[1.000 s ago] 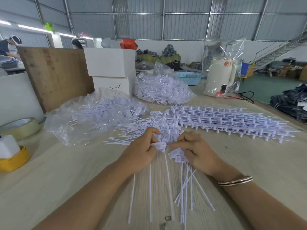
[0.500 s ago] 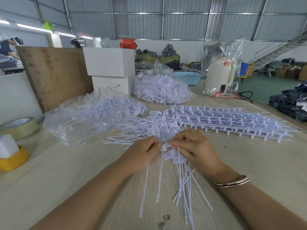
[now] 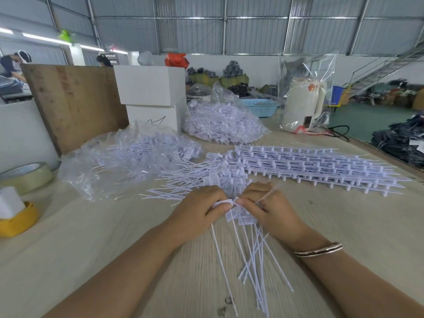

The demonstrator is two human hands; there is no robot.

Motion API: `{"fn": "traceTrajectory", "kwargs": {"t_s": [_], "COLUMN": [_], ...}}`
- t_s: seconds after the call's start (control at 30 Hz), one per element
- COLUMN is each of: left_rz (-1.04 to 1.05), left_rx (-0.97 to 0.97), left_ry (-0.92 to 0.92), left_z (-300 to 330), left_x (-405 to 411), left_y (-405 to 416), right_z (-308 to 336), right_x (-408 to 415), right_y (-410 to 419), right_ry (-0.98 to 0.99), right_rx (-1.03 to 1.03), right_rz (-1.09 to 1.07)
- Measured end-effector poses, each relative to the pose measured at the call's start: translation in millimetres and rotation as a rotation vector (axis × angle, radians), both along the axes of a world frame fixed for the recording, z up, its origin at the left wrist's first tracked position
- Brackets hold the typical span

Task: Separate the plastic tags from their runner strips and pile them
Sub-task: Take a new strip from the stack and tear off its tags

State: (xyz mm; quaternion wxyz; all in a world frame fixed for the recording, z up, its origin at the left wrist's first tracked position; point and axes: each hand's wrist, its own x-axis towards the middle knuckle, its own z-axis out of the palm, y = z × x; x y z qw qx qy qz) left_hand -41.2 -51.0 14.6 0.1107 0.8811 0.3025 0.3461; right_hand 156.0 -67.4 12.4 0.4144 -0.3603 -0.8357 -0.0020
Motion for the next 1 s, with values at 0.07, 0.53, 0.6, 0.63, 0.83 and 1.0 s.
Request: {"fn": "traceTrajectory", "kwargs": {"t_s": [0.07, 0.53, 0.6, 0.63, 0.83, 1.0], "left_rz": [0.0, -0.069, -0.105, -0.127, -0.243, -0.258], "left_rx": [0.022, -0.206, -0.325, -0.389, -0.64, -0.665], "left_ry": [0.022, -0.141, -0.19, -0.224, -0.404, -0.657], "left_z": [1, 9, 8, 7, 10, 15], "left_x": [0, 2, 0, -1, 1, -17], "left_y": [0, -5, -5, -5, -6, 2], "right_z": [1, 3, 4, 4, 2, 8], "right_x": [-1, -4, -5, -5, -8, 21], "right_y": [-1, -3, -3, -3, -6, -7], "right_ry": [0.038, 0.181, 0.163, 0.162, 0.277, 0.427], "right_rx": [-0.031, -0.171, -0.197, -0.194, -0.328, -0.287], "right_rz": [-0.005, 0.067, 0.112, 0.127, 0.193, 0.034]}}
